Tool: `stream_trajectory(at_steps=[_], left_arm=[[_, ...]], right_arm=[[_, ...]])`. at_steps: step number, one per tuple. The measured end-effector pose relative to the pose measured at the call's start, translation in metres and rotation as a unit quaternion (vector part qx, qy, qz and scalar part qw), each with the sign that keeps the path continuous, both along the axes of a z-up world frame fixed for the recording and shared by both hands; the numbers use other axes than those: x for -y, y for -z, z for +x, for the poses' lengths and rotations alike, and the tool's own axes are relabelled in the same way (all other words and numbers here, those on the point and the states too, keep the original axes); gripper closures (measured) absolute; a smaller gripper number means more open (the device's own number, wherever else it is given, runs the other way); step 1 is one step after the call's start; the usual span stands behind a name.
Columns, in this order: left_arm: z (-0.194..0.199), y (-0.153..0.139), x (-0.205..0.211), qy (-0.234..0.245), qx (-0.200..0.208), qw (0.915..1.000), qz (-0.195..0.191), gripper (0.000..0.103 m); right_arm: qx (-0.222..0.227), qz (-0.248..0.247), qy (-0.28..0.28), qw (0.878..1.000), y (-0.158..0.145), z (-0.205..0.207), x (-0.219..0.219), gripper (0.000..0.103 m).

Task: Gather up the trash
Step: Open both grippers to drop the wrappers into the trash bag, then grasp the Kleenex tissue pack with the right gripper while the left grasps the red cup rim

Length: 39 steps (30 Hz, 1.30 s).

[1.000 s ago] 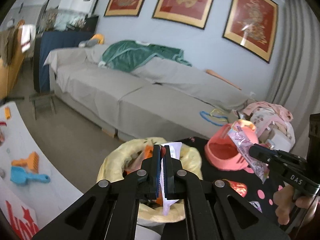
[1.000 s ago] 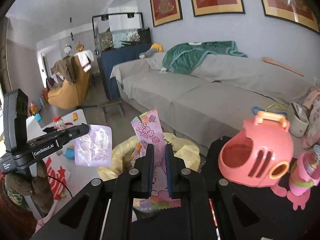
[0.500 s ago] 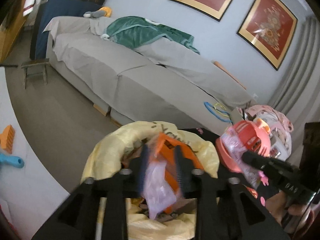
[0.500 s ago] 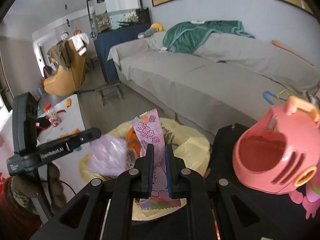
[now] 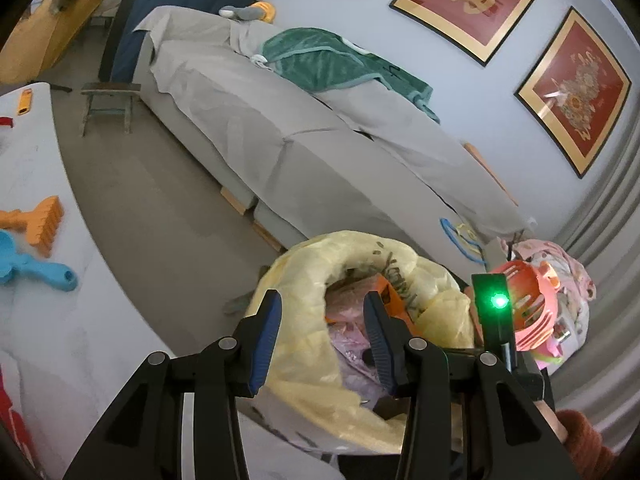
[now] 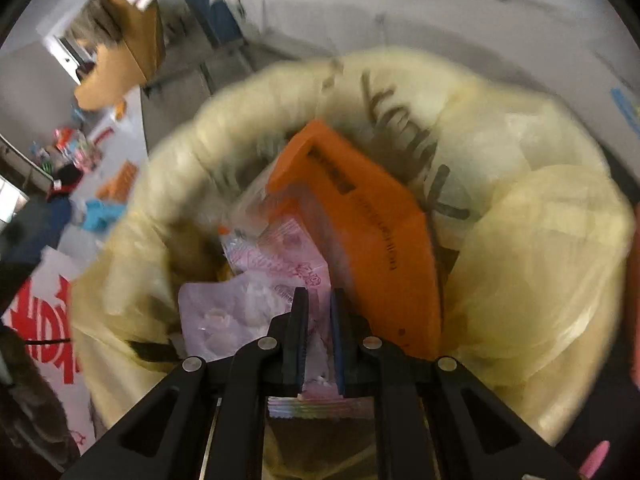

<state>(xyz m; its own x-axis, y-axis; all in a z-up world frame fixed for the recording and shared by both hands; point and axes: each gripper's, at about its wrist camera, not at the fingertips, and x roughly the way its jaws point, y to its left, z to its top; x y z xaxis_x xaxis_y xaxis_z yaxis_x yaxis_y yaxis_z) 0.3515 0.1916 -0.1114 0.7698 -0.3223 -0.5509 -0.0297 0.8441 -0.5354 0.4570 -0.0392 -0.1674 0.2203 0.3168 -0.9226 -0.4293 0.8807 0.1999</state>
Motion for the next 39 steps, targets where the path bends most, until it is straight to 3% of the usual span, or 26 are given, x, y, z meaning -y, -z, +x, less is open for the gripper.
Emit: stream_trajectory(at_steps=[5, 7, 9, 10, 15, 19, 22, 28, 33, 36, 39], left_arm=[[-0.008, 0.001, -0.002, -0.011, -0.005, 0.9999, -0.004, 0.055], [-0.01, -0.001, -0.001, -0.012, -0.006, 0.9999, -0.008, 0.054], [-0.014, -0.005, 0.0, -0.012, -0.004, 0.9999, -0.01, 0.053], [-0.016, -0.007, 0.001, -0.012, -0.003, 0.9999, -0.01, 0.053], [-0.029, -0.021, 0.02, -0.004, 0.005, 1.0, -0.003, 0.053], [-0.034, -0.029, 0.051, 0.029, 0.005, 0.9996, 0.002, 0.053], [-0.036, -0.034, 0.089, 0.068, 0.006, 0.9976, 0.011, 0.053], [-0.039, -0.036, 0.16, 0.155, -0.001, 0.9877, 0.022, 0.053], [-0.044, -0.032, 0.199, 0.201, -0.018, 0.9791, 0.027, 0.053], [-0.045, -0.031, 0.213, 0.216, -0.024, 0.9756, 0.033, 0.053], [-0.048, -0.028, 0.225, 0.23, -0.031, 0.9721, 0.035, 0.053]], right_arm=[[0.017, 0.009, 0.002, 1.0, -0.011, -0.011, 0.005, 0.089], [0.035, 0.024, 0.003, 0.999, -0.022, -0.019, 0.009, 0.081], [0.063, 0.035, -0.001, 0.997, -0.039, -0.032, 0.013, 0.066], [0.079, 0.036, -0.005, 0.996, -0.048, -0.038, 0.015, 0.064], [0.168, 0.045, -0.009, 0.985, -0.103, -0.069, 0.037, 0.063], [0.192, 0.084, 0.013, 0.978, -0.135, -0.097, 0.085, 0.063], [0.198, 0.084, 0.031, 0.976, -0.146, -0.118, 0.125, 0.063], [0.198, 0.049, 0.043, 0.978, -0.138, -0.17, 0.199, 0.063], [0.147, 0.039, 0.026, 0.988, -0.101, -0.19, 0.239, 0.063], [0.143, 0.017, 0.01, 0.99, -0.082, -0.195, 0.252, 0.06], [0.133, 0.045, 0.019, 0.99, -0.067, -0.19, 0.264, 0.058]])
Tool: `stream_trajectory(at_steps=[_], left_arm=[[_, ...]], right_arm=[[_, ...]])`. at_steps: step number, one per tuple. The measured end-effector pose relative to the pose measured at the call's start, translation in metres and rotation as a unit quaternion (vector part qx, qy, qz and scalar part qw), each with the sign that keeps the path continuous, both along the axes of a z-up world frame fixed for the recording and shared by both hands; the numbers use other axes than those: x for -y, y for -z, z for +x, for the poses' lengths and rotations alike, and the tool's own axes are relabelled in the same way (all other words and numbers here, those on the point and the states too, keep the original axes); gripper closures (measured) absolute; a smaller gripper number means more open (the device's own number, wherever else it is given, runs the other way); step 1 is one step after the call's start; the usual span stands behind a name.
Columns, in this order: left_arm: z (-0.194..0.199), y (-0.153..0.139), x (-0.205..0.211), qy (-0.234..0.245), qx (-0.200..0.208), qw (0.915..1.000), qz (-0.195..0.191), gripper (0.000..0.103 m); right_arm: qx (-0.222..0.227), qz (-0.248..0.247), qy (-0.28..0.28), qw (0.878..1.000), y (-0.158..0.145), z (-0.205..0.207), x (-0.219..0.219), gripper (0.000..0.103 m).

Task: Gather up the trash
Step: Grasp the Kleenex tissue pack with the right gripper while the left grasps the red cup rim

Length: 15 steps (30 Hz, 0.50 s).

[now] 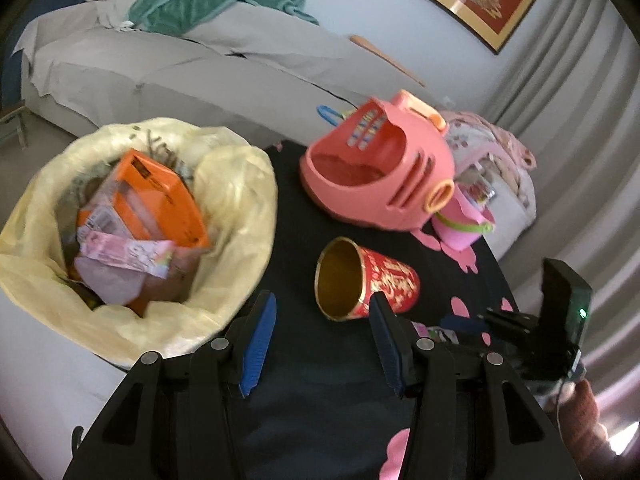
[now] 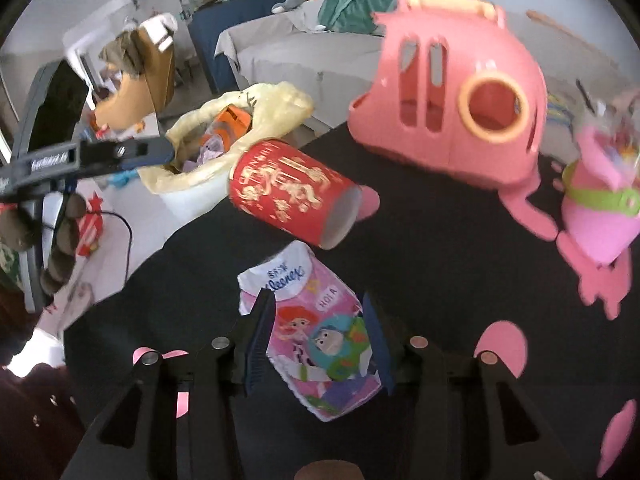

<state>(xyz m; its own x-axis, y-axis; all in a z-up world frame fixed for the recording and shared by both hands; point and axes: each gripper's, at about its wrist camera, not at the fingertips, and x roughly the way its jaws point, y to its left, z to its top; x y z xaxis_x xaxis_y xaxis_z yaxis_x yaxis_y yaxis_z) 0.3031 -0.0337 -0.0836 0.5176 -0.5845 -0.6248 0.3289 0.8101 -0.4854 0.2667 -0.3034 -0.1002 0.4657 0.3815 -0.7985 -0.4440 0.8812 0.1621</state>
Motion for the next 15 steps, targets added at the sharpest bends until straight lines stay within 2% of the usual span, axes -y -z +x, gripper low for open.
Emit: stream_trajectory(at_steps=[6, 10, 15], left_arm=[[0.003, 0.001, 0.009, 0.018, -0.013, 0.9996, -0.016, 0.053], [0.015, 0.004, 0.026, 0.035, -0.015, 0.999, -0.024, 0.053], [0.034, 0.015, 0.052, 0.048, -0.022, 0.9983, -0.026, 0.053]], right_arm=[[-0.024, 0.041, 0.001, 0.999, 0.019, 0.012, 0.012, 0.056], [-0.027, 0.036, -0.001, 0.999, 0.021, 0.003, 0.011, 0.055], [-0.025, 0.028, 0.015, 0.999, 0.021, -0.027, 0.017, 0.055]])
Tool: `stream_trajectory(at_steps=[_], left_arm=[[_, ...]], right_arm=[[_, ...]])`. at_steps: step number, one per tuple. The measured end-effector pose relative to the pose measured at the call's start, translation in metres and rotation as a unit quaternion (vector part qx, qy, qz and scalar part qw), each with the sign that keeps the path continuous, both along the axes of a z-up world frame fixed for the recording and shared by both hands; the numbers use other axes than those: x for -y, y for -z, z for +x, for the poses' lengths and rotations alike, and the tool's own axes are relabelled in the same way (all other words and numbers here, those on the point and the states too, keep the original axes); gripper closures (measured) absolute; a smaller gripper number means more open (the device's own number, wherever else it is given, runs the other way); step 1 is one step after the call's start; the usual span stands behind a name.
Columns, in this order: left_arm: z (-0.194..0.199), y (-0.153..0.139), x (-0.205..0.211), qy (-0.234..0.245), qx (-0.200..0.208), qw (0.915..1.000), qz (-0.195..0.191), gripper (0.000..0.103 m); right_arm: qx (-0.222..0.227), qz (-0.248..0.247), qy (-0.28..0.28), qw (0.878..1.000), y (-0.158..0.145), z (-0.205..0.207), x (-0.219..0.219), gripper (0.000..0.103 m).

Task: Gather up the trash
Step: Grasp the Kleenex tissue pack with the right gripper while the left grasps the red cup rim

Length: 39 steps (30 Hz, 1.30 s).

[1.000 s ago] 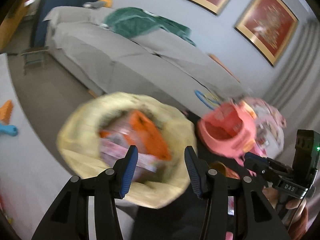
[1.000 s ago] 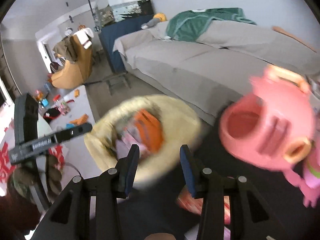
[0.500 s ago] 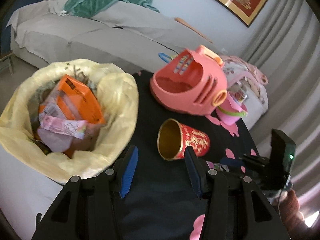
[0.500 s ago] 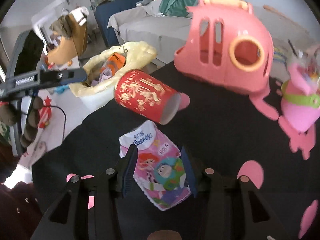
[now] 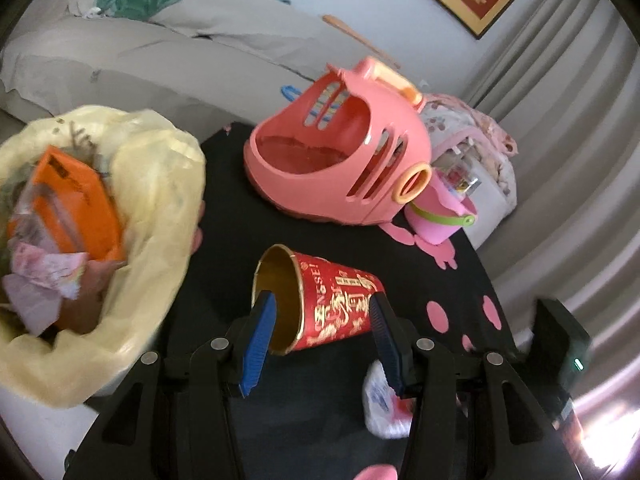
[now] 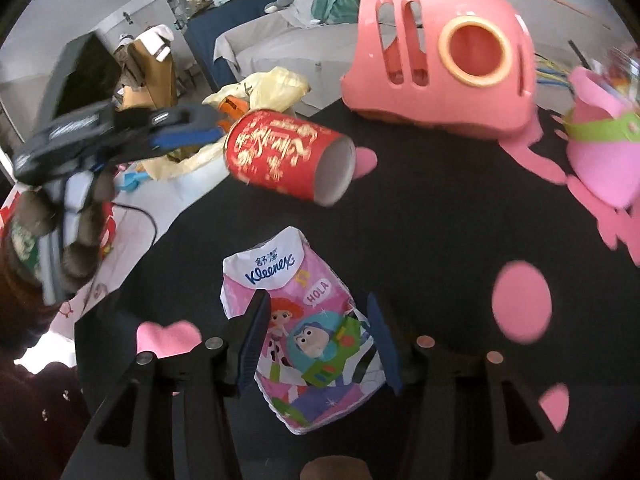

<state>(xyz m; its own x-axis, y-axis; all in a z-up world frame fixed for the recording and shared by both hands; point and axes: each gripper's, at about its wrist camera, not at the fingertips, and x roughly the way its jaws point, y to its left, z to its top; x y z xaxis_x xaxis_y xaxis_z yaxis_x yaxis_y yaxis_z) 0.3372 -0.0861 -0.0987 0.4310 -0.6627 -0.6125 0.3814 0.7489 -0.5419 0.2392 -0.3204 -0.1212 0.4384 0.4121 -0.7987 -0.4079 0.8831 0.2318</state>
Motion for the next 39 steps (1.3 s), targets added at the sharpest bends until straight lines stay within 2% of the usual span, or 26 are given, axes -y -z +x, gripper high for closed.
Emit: stream_trajectory(at_steps=[5, 7, 10, 11, 15, 19, 28, 32, 35, 39], left_arm=[[0.018, 0.019, 0.011, -0.003, -0.05, 0.9983, -0.032, 0.053], [0.018, 0.021, 0.011, -0.007, -0.054, 0.9971, -0.052, 0.054], [0.015, 0.018, 0.012, -0.007, -0.055, 0.9969, -0.055, 0.056], [0.014, 0.017, 0.013, -0.009, -0.054, 0.9971, -0.053, 0.059], [0.006, 0.007, 0.009, -0.018, -0.037, 0.9986, -0.034, 0.085], [-0.004, -0.005, 0.0, -0.025, -0.015, 0.9991, -0.03, 0.096], [-0.035, -0.036, -0.032, -0.05, 0.036, 0.998, -0.014, 0.098], [-0.053, -0.047, -0.043, -0.052, 0.062, 0.9967, 0.002, 0.098], [-0.062, -0.047, -0.049, -0.049, 0.068, 0.9965, 0.003, 0.098], [-0.067, -0.037, -0.059, -0.05, 0.048, 0.9975, -0.008, 0.098]], right_arm=[[0.0, 0.014, 0.044, 0.999, -0.002, -0.035, 0.015, 0.055], [-0.003, 0.03, 0.05, 0.998, -0.001, -0.044, 0.019, 0.053], [-0.007, 0.047, 0.048, 0.998, -0.001, -0.055, 0.021, 0.052], [-0.005, 0.043, 0.043, 0.998, -0.002, -0.057, 0.019, 0.051], [0.033, -0.022, 0.026, 0.999, -0.01, -0.056, 0.002, 0.051], [0.044, -0.032, -0.028, 0.998, -0.015, -0.052, -0.018, 0.049], [0.05, -0.118, -0.05, 0.991, -0.003, -0.035, -0.055, 0.049], [0.086, -0.167, -0.033, 0.982, -0.004, -0.031, -0.058, 0.049], [0.077, -0.143, -0.006, 0.987, -0.006, -0.021, -0.043, 0.049], [0.055, -0.123, 0.035, 0.99, -0.002, -0.014, -0.023, 0.049]])
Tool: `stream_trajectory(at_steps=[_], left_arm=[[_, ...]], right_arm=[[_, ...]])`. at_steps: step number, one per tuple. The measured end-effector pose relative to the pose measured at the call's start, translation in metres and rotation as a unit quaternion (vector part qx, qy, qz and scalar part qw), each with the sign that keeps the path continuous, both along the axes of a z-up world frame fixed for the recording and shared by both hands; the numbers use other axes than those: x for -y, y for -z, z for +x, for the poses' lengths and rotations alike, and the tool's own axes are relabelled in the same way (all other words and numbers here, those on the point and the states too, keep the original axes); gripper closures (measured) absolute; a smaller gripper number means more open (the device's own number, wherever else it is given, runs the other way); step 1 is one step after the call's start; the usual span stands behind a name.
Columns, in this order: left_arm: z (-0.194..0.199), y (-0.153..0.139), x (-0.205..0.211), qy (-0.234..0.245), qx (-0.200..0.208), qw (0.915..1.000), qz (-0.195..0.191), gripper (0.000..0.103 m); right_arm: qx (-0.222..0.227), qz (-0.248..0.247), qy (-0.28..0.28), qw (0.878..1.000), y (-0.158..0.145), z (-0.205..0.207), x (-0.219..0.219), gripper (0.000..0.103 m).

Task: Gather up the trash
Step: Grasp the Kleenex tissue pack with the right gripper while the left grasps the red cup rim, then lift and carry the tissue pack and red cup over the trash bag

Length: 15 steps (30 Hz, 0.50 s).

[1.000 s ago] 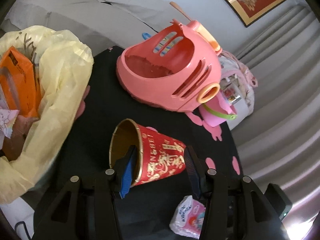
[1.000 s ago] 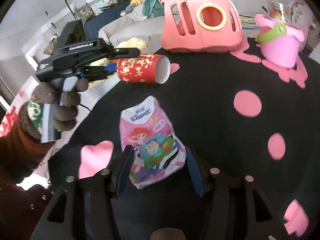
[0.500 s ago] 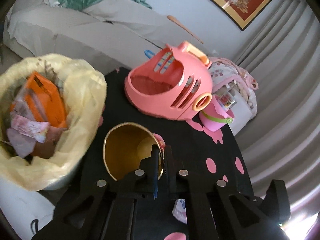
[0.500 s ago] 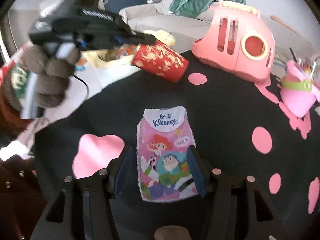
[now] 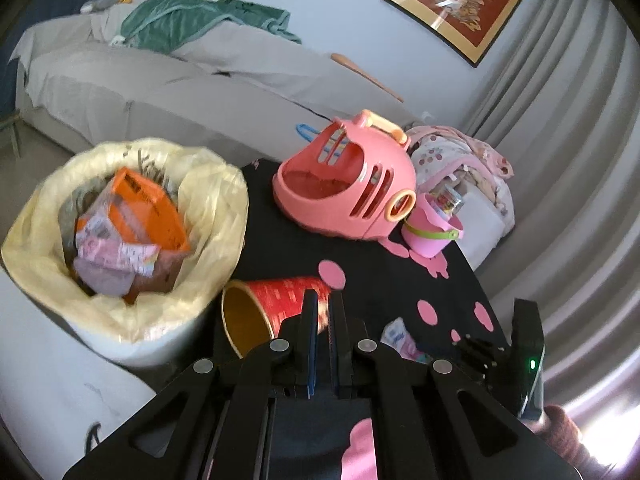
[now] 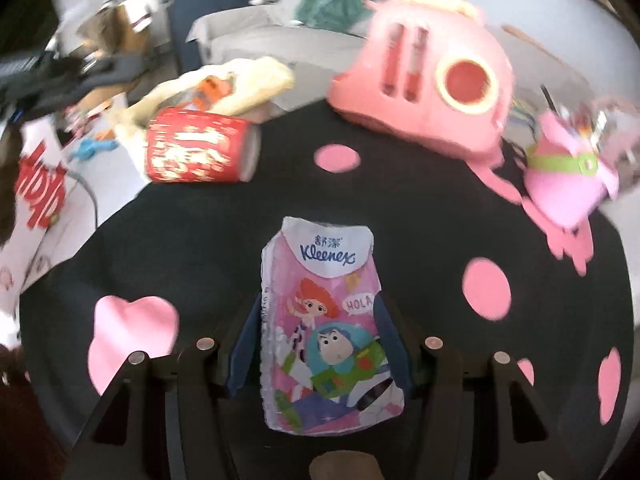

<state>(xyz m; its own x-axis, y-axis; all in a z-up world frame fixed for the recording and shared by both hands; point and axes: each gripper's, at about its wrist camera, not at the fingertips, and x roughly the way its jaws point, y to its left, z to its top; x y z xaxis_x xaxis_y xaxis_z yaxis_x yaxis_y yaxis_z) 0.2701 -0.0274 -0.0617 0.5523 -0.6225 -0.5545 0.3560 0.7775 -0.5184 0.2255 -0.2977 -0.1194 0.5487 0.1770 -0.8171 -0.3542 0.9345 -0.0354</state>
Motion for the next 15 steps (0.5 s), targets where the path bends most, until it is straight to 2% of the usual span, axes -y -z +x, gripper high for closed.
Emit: stream_trajectory(at_steps=[3, 4, 5, 6, 7, 8, 11, 15], left_arm=[[0.0, 0.008, -0.011, -0.01, -0.014, 0.9996, -0.021, 0.095], [0.002, 0.011, -0.014, -0.014, -0.02, 0.9993, -0.028, 0.091], [0.004, 0.015, -0.017, -0.02, -0.026, 0.9989, -0.033, 0.087], [0.006, 0.019, -0.02, -0.027, -0.034, 0.9984, -0.036, 0.079], [0.01, 0.024, -0.024, -0.037, -0.043, 0.9975, -0.042, 0.072], [0.012, 0.028, -0.027, -0.042, -0.05, 0.9967, -0.05, 0.071], [0.017, 0.038, -0.025, -0.036, -0.068, 0.9953, -0.059, 0.07], [0.026, 0.047, -0.004, -0.025, -0.076, 0.996, -0.04, 0.07]], right_arm=[[-0.004, 0.009, 0.018, 1.0, 0.0, -0.002, 0.009, 0.049], [-0.004, 0.008, 0.023, 1.0, 0.0, -0.002, 0.01, 0.051], [-0.003, 0.008, 0.03, 1.0, -0.002, -0.003, 0.012, 0.061], [-0.001, 0.009, 0.033, 0.999, -0.002, -0.004, 0.013, 0.077], [0.002, 0.012, 0.039, 0.999, -0.005, -0.006, 0.015, 0.084], [0.009, 0.012, 0.046, 0.999, -0.007, -0.008, 0.016, 0.089], [0.029, 0.029, 0.058, 0.997, -0.019, -0.016, 0.021, 0.092], [0.045, 0.056, 0.072, 0.995, -0.032, -0.024, 0.026, 0.092]])
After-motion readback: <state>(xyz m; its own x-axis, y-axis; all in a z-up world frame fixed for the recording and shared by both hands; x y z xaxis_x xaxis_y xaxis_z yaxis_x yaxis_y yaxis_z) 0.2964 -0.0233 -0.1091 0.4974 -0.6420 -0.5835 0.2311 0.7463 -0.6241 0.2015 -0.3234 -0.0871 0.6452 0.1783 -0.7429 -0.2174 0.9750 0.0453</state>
